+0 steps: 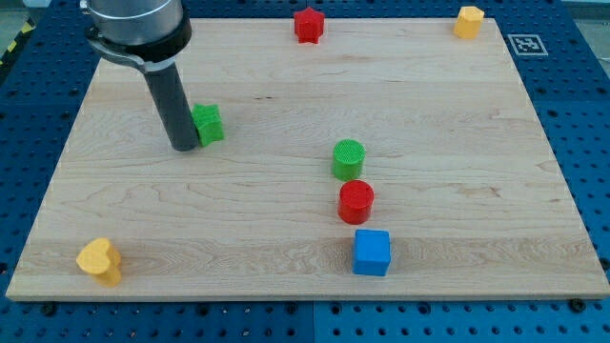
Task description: Slide the green star to the top left side of the green circle
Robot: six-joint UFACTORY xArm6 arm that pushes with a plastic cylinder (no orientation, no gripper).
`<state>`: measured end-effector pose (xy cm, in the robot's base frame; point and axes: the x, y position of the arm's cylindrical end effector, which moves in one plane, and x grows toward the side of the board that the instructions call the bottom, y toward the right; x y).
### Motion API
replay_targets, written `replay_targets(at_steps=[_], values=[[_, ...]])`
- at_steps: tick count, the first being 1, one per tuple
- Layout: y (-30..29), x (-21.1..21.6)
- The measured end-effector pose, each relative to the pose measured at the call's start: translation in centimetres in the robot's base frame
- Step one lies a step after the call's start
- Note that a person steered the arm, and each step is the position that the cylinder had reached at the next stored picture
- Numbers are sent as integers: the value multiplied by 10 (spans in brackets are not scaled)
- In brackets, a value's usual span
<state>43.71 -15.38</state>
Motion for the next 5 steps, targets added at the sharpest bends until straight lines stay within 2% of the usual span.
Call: replay_targets(at_steps=[3, 5], values=[[-25, -18], [-19, -30]])
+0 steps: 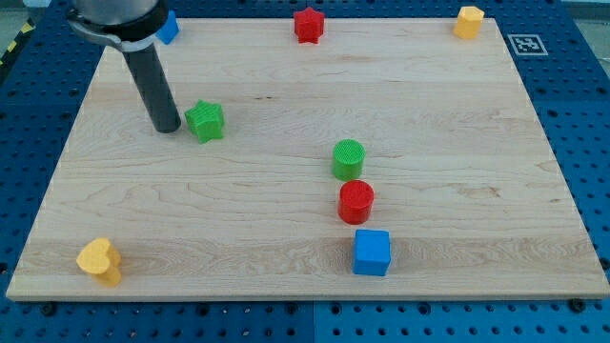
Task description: Slide the green star to the top left side of the green circle
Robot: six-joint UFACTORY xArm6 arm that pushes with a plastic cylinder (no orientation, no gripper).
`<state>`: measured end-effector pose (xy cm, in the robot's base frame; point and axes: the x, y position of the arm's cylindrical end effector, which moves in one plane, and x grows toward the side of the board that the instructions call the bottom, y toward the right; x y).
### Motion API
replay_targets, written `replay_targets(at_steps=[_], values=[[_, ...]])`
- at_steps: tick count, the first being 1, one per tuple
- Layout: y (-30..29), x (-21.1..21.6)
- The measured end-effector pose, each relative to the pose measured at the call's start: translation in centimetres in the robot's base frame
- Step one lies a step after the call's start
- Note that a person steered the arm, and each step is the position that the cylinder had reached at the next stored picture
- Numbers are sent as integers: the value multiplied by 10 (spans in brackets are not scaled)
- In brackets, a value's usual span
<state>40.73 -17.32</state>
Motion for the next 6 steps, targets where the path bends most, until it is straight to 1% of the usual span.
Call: replay_targets(at_steps=[1, 3, 5, 6], values=[[29, -2], [108, 0], [108, 27], [97, 62]])
